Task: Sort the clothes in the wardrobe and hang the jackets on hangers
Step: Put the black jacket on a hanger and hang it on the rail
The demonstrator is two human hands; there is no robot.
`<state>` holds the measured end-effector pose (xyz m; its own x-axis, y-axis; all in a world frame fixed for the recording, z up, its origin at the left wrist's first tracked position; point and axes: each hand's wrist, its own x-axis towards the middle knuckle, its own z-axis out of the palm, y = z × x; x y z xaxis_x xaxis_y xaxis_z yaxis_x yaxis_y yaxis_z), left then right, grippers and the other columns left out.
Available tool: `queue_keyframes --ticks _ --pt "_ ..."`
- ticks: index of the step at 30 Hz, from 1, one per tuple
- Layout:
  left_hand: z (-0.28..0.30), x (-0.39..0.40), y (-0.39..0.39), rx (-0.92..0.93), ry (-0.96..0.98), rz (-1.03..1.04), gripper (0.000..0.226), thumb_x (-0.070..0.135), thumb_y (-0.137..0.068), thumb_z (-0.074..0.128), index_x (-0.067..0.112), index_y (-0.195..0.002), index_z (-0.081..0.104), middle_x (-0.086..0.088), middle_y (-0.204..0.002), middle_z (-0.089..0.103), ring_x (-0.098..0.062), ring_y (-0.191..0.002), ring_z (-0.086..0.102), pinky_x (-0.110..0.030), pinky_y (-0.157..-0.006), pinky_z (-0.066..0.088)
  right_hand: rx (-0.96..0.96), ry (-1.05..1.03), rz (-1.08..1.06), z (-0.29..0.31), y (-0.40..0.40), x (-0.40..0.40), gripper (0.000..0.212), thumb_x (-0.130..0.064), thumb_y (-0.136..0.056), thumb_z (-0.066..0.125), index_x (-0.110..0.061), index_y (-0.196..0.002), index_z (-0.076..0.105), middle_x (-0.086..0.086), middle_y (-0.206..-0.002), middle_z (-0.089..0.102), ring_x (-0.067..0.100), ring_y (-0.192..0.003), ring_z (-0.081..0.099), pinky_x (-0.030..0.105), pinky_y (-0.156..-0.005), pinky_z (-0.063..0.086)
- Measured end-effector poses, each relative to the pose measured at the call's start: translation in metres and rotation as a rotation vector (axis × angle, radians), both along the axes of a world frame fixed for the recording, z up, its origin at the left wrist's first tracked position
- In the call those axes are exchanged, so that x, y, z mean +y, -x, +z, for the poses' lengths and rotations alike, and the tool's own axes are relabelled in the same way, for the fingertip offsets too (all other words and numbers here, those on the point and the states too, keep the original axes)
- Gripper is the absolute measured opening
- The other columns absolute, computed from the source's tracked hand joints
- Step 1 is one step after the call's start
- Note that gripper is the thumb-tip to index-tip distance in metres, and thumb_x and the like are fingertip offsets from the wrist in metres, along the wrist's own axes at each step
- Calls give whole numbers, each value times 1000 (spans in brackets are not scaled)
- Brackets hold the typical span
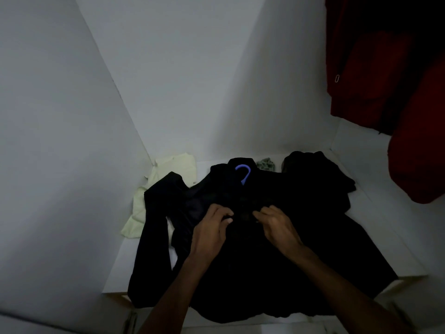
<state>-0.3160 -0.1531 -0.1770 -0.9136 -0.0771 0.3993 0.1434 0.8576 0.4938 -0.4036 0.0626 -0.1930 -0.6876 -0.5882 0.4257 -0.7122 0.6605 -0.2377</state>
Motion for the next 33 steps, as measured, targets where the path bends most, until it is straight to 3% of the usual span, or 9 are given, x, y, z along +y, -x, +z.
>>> queue_keyframes --ticks 4,8,11,16,18,20,23,29,33 --pt "-9 -6 11 64 277 76 29 30 -86 77 27 -115 75 9 -114 67 -17 -112 57 -34 -92 42 17 -11 64 -1 -1 5 31 -2 -81 61 -10 -107 76 3 -84 65 27 -72 58 32 -63 50" --pt "-15 -9 15 29 281 23 23 14 -81 81 23 -102 80 6 -89 70 -19 -79 66 -32 -71 51 53 156 11 2 -11 10 23 2 -86 64 -7 -105 75 3 -93 67 25 -83 59 34 -73 51" --pt "-18 -8 15 71 256 95 19 8 -82 80 21 -95 80 7 -84 67 -18 -77 60 -31 -70 45 20 289 -5 21 -38 6 16 -10 -92 59 -11 -99 74 0 -91 67 21 -86 61 37 -76 51" --pt "-16 -7 19 155 253 139 30 5 -79 74 23 -102 80 9 -89 69 -18 -82 61 -29 -74 40 -598 9 188 64 -38 11 35 -56 -88 68 -23 -77 74 -12 -69 69 0 -65 63 26 -62 52" --pt "-15 -3 21 198 230 130 28 9 -83 65 22 -104 80 9 -91 69 -17 -85 61 -29 -77 42 -416 233 18 68 -19 16 28 -49 -88 70 -23 -79 73 -10 -75 67 2 -72 62 29 -66 53" --pt "-13 1 23 233 206 138 30 11 -86 58 21 -103 80 8 -93 69 -17 -86 61 -30 -78 43 -235 121 -50 62 -2 14 21 -43 -89 70 -25 -100 72 -6 -99 64 14 -93 58 35 -81 53" --pt "-16 2 23 270 195 113 30 7 -84 59 20 -102 80 6 -93 69 -17 -86 60 -28 -80 41 -398 -139 -45 37 16 4 26 -43 -92 66 -24 -110 67 -2 -106 63 20 -102 60 33 -82 50" --pt "-20 -1 14 260 171 47 28 12 -84 59 22 -99 81 11 -95 75 -15 -86 67 -27 -82 45 -344 -8 95 14 18 15 19 -17 -98 64 -14 -112 77 1 -96 71 19 -91 64 27 -77 48" --pt "-13 9 7 330 111 29 29 14 -84 54 25 -88 81 13 -94 77 -10 -85 68 -24 -82 47 -105 64 -63 -1 18 16 25 7 -73 79 -11 -90 79 4 -71 66 29 -65 61 28 -58 50"
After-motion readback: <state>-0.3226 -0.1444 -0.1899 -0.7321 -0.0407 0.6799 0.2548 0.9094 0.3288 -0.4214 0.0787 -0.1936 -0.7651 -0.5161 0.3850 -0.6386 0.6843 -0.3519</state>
